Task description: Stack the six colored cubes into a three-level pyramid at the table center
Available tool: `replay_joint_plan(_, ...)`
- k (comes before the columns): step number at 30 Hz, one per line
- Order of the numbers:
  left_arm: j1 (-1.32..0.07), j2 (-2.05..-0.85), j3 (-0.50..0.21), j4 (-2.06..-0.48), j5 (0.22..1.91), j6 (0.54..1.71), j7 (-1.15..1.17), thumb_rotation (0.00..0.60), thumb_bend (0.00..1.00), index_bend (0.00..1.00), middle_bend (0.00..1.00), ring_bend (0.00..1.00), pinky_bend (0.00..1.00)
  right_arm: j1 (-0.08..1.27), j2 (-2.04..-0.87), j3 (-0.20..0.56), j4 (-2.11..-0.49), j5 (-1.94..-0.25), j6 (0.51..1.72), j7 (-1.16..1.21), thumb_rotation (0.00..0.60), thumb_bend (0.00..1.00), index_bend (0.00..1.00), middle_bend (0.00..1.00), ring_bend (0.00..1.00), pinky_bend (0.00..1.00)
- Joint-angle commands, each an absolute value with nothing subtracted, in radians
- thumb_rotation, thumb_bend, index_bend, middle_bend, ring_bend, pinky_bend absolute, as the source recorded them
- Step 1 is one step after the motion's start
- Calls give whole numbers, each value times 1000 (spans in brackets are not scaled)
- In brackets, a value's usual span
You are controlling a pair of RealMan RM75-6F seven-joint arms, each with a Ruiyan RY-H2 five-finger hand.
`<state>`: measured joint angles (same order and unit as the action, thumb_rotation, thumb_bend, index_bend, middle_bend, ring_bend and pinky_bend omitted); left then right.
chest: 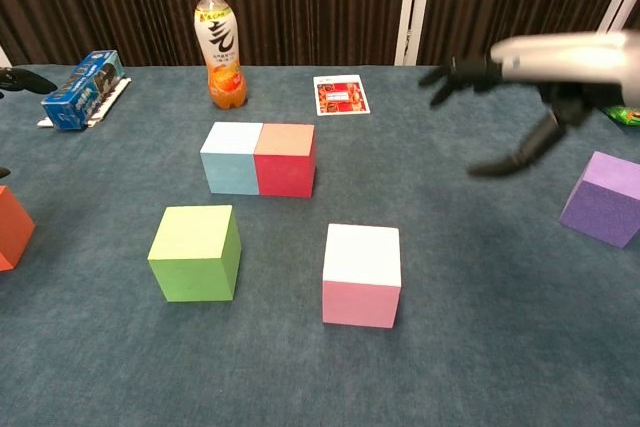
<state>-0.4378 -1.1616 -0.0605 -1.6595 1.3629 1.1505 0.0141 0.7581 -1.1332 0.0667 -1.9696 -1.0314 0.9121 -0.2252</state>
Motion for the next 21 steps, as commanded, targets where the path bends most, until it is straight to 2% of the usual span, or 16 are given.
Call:
replay_joint_plan(1,-433,-1169,-63,-1669,1364,1160,30,600,337,102,65,12,90,723,-1170,14,-1973,-1083,889,-220,600,319,134,218,12,119)
replay_joint_plan(10,-433,-1181,-68,-1683,1366,1159,39,600,336,102,60,10,90,683,-1365,-10,-1921,-1094,963,-300,600,182,131,219,12,121)
replay_joint_plan(21,-425,-1183,-70,-1666,1370,1159,10,600,337,102,54,6,90,653,-1559,15,-1836,-1048,1060,-407,600,171,164,219,17,121)
